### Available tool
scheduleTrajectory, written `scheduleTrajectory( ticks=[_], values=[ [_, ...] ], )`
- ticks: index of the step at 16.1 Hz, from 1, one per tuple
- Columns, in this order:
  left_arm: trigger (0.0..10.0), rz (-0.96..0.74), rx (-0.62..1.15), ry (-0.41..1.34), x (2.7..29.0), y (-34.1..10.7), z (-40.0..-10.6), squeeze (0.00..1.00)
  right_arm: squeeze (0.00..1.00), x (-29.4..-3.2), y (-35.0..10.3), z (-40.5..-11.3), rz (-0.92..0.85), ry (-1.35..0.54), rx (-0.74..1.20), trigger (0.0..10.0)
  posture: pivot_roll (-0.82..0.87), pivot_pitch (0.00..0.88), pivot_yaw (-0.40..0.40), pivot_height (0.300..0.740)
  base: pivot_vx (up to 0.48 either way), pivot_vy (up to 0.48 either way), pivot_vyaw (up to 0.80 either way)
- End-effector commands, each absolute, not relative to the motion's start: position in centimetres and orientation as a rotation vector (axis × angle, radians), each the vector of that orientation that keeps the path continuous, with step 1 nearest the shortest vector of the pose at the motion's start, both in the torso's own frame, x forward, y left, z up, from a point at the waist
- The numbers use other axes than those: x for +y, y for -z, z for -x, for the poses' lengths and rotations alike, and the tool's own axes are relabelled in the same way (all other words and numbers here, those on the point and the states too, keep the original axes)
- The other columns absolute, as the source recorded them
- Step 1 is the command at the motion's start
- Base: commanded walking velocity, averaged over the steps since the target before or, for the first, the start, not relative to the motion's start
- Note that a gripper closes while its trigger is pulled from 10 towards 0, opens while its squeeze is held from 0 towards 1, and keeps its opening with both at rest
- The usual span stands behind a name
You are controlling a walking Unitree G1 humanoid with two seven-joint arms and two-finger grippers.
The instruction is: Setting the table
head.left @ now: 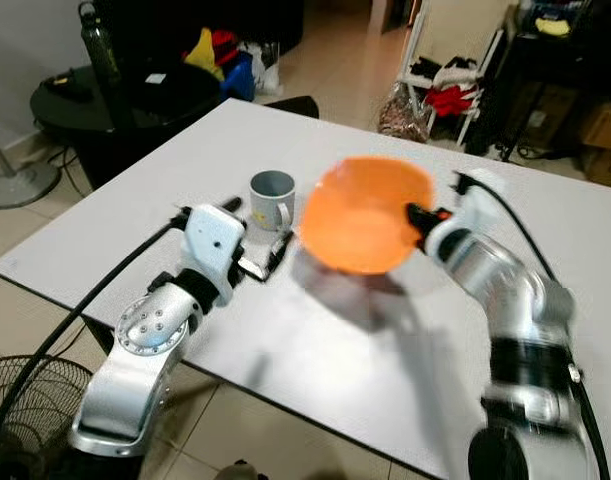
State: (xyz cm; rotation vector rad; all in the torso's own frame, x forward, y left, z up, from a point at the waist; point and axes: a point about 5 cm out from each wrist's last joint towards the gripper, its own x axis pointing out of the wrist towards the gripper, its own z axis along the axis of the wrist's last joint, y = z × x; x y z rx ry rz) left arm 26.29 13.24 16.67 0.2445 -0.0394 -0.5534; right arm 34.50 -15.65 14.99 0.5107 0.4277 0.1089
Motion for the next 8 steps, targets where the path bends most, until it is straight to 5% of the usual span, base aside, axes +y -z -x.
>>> scheduleTrajectory(
  ticks=[1, 8],
  values=[
    [10.0, -0.255, -0.004, 0.65, 12.7, -16.4, -26.3, 0.0, 0.0, -15.7, -15.4, -35.4, -0.567, -0.129, 0.424, 10.0, 0.17, 0.0, -0.026, 0.74, 0.0, 0.0, 0.0],
    [10.0, -0.295, 0.042, 0.755, 12.3, -16.0, -26.0, 0.0, 0.0, -16.0, -14.1, -37.2, -0.722, -0.074, 0.53, 10.0, 0.18, 0.0, -0.017, 0.74, 0.0, 0.0, 0.0]
  ],
)
